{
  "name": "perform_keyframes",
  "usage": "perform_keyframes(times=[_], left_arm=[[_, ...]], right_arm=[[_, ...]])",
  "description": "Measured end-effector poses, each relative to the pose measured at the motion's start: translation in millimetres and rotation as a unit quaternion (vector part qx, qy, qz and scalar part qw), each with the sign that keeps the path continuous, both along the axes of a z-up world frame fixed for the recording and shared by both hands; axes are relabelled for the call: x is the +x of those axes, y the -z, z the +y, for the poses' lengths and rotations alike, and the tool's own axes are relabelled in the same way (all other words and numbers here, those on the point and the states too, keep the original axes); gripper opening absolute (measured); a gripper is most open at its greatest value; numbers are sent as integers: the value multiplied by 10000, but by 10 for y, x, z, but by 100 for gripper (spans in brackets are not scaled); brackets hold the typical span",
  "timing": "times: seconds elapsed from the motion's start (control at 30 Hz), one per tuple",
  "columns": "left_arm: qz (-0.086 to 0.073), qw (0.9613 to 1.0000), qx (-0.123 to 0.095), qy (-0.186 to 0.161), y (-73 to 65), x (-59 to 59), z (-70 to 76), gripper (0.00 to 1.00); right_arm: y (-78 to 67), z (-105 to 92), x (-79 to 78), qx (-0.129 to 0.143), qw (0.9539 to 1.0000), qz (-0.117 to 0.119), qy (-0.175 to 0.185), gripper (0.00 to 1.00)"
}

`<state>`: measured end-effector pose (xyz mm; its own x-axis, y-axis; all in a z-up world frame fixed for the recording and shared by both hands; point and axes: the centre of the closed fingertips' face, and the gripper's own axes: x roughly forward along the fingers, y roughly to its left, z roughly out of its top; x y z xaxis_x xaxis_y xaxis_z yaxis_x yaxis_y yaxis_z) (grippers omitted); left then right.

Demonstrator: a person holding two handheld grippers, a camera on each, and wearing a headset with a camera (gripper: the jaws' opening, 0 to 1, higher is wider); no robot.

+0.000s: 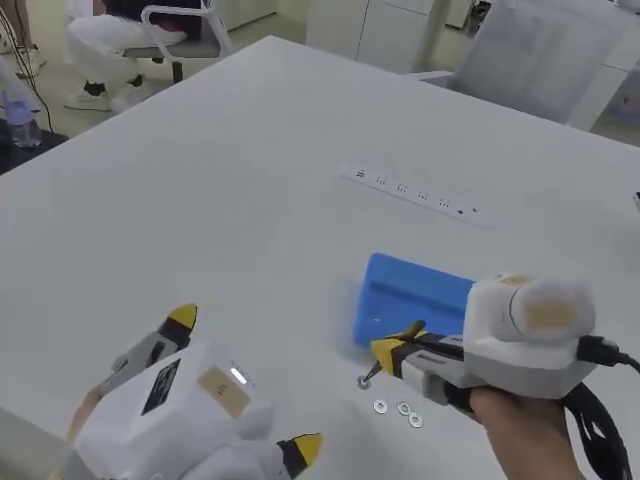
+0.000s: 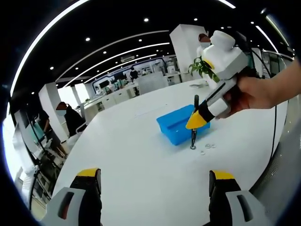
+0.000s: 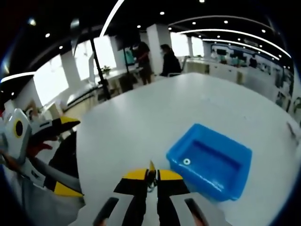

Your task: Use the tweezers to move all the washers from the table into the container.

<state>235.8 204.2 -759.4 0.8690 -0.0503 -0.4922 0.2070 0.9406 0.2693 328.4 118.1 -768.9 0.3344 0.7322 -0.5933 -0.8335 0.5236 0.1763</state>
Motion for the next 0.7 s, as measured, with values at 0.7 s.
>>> perform_keyframes(times=[0.7], left_arm=[[49,10000,60,2,30,-1,7,97]], right_arm=[[-339,-12,605,262,9970,-522,511,3]])
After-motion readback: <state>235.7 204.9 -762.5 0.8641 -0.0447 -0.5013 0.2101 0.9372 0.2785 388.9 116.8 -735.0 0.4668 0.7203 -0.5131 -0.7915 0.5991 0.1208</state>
